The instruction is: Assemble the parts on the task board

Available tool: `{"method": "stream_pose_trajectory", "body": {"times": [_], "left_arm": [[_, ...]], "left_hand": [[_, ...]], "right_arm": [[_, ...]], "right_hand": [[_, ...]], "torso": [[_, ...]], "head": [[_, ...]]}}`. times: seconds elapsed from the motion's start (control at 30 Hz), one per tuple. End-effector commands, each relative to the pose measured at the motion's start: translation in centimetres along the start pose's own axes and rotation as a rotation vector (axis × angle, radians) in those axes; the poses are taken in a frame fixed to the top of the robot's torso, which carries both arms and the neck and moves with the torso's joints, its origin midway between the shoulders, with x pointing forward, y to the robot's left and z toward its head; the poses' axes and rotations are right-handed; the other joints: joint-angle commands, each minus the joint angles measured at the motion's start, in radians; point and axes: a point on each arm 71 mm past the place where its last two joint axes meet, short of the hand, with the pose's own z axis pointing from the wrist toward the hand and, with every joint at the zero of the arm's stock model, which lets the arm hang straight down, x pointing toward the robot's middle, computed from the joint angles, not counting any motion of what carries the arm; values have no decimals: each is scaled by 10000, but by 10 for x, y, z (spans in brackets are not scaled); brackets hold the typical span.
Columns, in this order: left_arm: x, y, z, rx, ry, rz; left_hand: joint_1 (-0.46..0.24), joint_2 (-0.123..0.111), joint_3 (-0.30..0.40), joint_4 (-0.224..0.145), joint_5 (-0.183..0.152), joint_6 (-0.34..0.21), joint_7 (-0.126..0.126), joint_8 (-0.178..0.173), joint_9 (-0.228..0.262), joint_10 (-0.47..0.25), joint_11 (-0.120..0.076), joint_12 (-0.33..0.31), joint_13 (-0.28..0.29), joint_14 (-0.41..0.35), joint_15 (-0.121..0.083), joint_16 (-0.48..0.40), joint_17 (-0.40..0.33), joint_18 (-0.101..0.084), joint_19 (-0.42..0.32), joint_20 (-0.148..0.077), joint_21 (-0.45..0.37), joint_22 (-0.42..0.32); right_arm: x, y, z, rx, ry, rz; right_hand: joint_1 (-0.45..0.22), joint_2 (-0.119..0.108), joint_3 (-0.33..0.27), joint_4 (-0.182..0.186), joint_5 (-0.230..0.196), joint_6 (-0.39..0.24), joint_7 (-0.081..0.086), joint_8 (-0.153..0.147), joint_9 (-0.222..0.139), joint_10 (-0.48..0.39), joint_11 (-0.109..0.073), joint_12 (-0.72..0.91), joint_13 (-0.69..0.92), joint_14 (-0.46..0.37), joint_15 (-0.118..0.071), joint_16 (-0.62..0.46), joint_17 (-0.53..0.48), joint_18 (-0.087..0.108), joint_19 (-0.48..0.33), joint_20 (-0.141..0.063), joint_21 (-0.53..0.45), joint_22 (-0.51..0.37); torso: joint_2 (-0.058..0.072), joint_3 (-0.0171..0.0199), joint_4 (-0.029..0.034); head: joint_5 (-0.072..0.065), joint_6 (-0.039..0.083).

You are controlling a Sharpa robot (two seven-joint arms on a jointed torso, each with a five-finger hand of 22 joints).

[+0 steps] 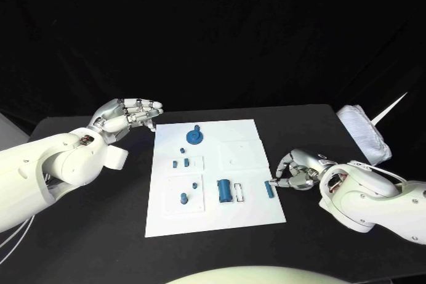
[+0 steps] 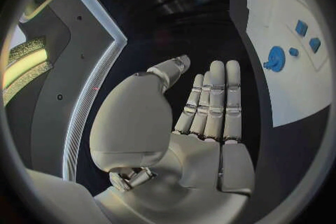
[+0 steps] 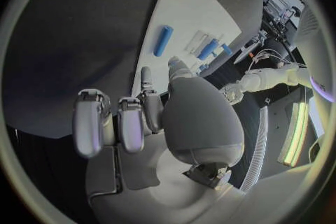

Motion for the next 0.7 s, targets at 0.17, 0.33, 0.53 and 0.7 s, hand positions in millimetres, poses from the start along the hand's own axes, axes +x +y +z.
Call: {"method": "stream_pose_trajectory", "body": {"times": [0.17,0.33,0.53,0.7], "left_arm": [[2,-1,0,118,153,-85],[2,-1,0,116,156,-87],[1,-1,0,111,136,-79],[1,-1,0,110,138,-80]], "left_hand": [[-10,105,4,64,48,-71,3,52,3,-67,1,32,-12,-78,-25,37,10,63,86,13,-40,-8],[-10,105,4,64,48,-71,3,52,3,-67,1,32,-12,-78,-25,37,10,63,86,13,-40,-8],[-23,113,1,85,48,-78,7,55,1,-73,4,45,-14,-84,-22,44,13,62,92,15,-54,-19],[-23,113,1,85,48,-78,7,55,1,-73,4,45,-14,-84,-22,44,13,62,92,15,-54,-19]], "right_arm": [[13,4,2,4,386,-699],[22,8,4,-10,662,-768],[31,8,6,98,1077,-1031],[38,11,8,62,1232,-1210]], "right_hand": [[85,14,-87,14,-10,105,1,62,17,-41,-53,-56,946,750,42,-48,1310,5,453,81,-7,1879],[81,40,-98,12,-5,132,-11,74,26,-25,-61,-31,962,752,36,-45,1318,0,461,77,15,1889],[325,100,-129,-32,-148,151,-39,71,50,-33,-91,-77,942,747,6,-63,1293,7,454,48,-28,1878],[757,185,-95,-65,-255,156,-45,39,60,-17,-103,-75,955,753,-8,-59,1318,1,466,29,-15,1892]], "torso": [[13,2,-3],[12,-7,9],[9,-9,-4],[8,-2,-8]], "head": [[23,-39],[9,-76],[7,-93],[26,-110]]}}
